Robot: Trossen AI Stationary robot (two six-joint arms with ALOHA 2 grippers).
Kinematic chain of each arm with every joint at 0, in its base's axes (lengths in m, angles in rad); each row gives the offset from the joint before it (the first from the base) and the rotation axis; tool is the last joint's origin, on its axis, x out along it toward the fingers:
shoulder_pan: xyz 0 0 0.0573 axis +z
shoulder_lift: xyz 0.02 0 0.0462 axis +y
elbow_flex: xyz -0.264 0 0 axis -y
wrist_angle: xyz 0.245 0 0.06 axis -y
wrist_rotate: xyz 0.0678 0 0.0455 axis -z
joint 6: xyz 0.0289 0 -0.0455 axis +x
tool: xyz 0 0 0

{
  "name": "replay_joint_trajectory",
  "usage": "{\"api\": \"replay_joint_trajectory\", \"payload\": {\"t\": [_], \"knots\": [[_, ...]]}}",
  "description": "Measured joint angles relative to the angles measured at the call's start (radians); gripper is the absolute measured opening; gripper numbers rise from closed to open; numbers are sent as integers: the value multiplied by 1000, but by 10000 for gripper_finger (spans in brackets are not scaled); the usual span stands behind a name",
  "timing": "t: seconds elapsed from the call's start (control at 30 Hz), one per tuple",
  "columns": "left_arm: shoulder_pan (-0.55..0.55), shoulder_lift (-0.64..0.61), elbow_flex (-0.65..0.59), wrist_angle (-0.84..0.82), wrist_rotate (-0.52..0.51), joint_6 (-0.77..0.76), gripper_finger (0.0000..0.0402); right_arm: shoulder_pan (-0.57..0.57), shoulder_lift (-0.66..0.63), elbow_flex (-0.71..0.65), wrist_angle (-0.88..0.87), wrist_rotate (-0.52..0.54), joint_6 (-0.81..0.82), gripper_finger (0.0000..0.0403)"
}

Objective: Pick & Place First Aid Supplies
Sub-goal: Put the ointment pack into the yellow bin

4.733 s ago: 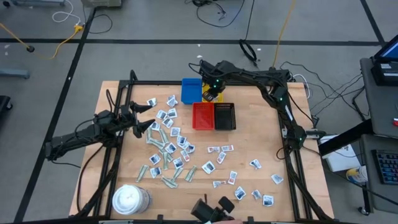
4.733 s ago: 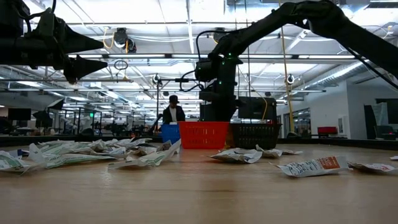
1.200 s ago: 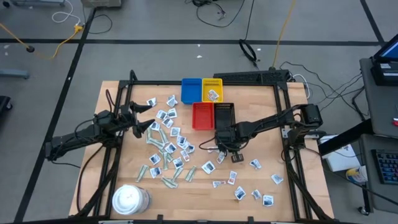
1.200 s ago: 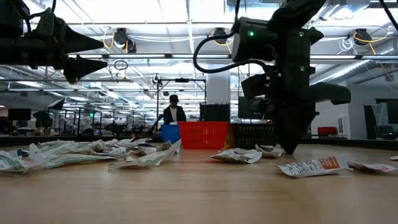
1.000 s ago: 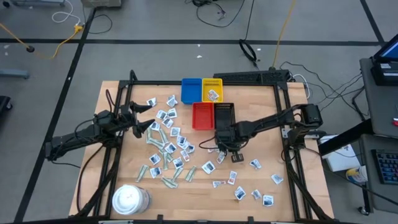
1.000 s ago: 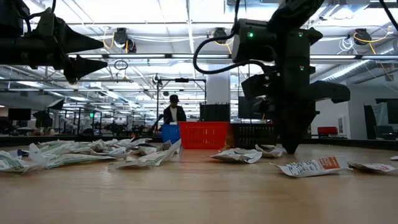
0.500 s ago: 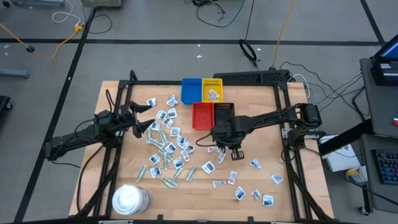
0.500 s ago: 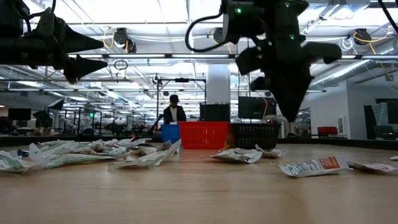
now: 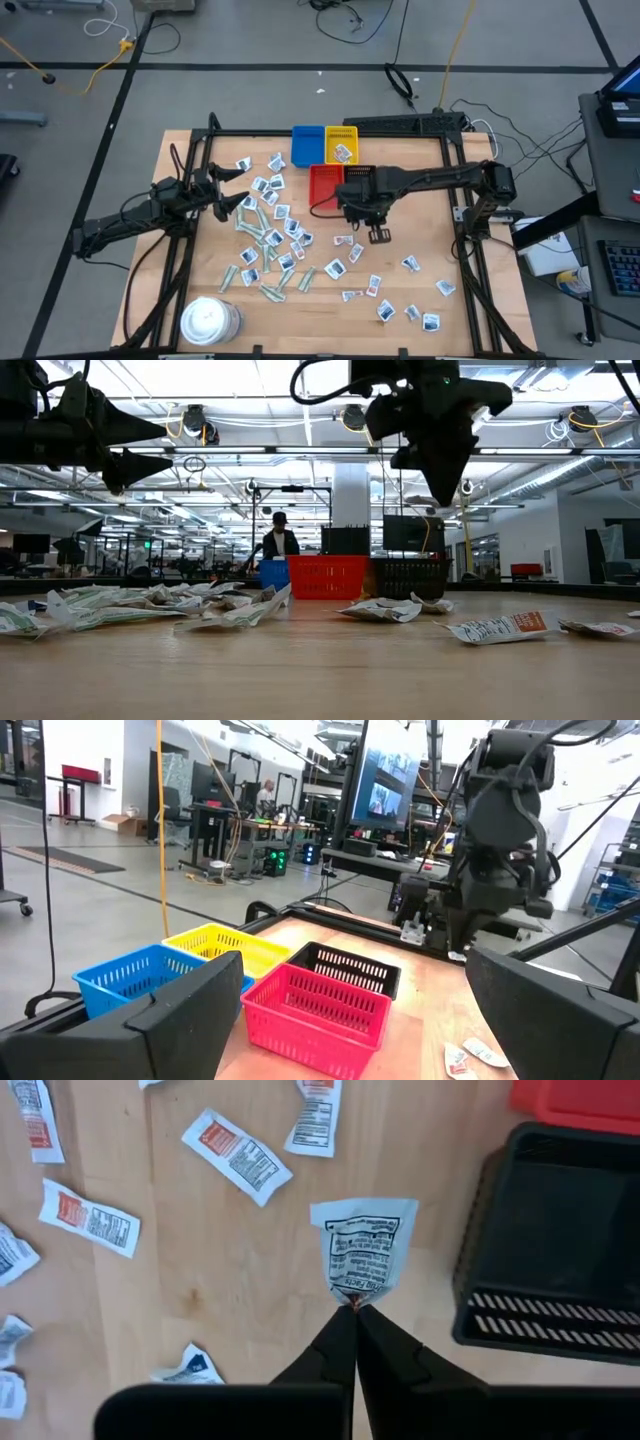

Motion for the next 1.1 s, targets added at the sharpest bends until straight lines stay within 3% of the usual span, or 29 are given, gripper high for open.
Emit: {"api": "replay_joint_trajectory", "payload": {"t": [0.27,0.83,1.1], "knots": [[0,0,0,0,0,0,390,-92,0,6,40,4,-72,0],[0,0,0,0,0,0,390,-498,-1,7,196,5,-203,0],[0,0,0,0,0,0,390,-617,12,14,244,12,-231,0]]}}
